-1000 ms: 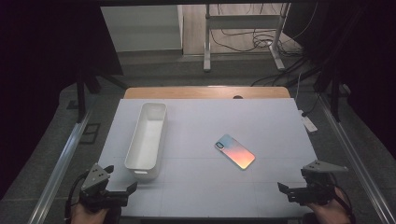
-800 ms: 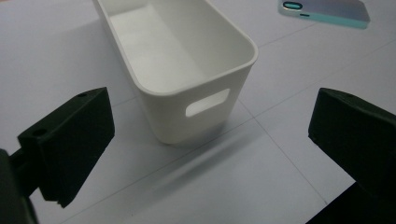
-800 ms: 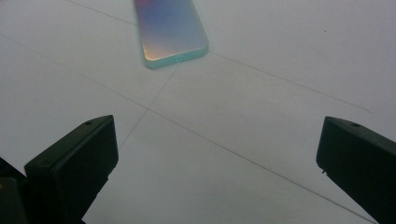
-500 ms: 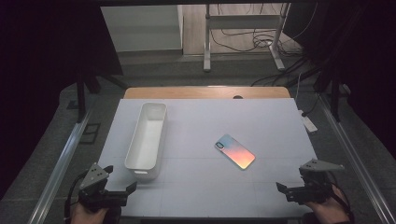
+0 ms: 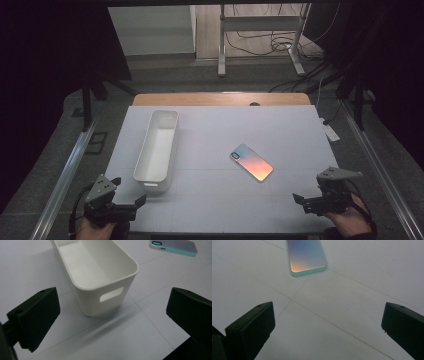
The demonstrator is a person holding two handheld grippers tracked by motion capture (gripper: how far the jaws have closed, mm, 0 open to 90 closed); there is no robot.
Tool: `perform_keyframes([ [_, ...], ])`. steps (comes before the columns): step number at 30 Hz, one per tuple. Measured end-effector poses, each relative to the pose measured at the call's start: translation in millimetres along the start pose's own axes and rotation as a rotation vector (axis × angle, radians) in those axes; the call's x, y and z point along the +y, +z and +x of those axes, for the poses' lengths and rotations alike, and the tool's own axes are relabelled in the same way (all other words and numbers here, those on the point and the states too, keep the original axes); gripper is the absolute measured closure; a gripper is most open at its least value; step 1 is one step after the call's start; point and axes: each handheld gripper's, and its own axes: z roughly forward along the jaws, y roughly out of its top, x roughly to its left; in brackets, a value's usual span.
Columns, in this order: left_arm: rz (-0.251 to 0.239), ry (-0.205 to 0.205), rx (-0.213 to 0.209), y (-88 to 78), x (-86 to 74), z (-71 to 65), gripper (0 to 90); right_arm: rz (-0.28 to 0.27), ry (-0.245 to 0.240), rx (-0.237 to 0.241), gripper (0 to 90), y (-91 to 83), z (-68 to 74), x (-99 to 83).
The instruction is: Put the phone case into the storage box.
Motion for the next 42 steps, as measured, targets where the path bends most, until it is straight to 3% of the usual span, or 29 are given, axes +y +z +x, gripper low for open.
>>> perform_keyframes([
  [14,0.001,-0.005,0.002,0.3,0.0,0.4,0.0,0.020,-0.022,0.053,0.0,12.4,-2.6,12.7],
  [42,0.002,-0.003,-0.002,0.7,0.0,0.1,0.1,0.027,-0.038,0.065,0.0,28.4,-7.6,37.6],
])
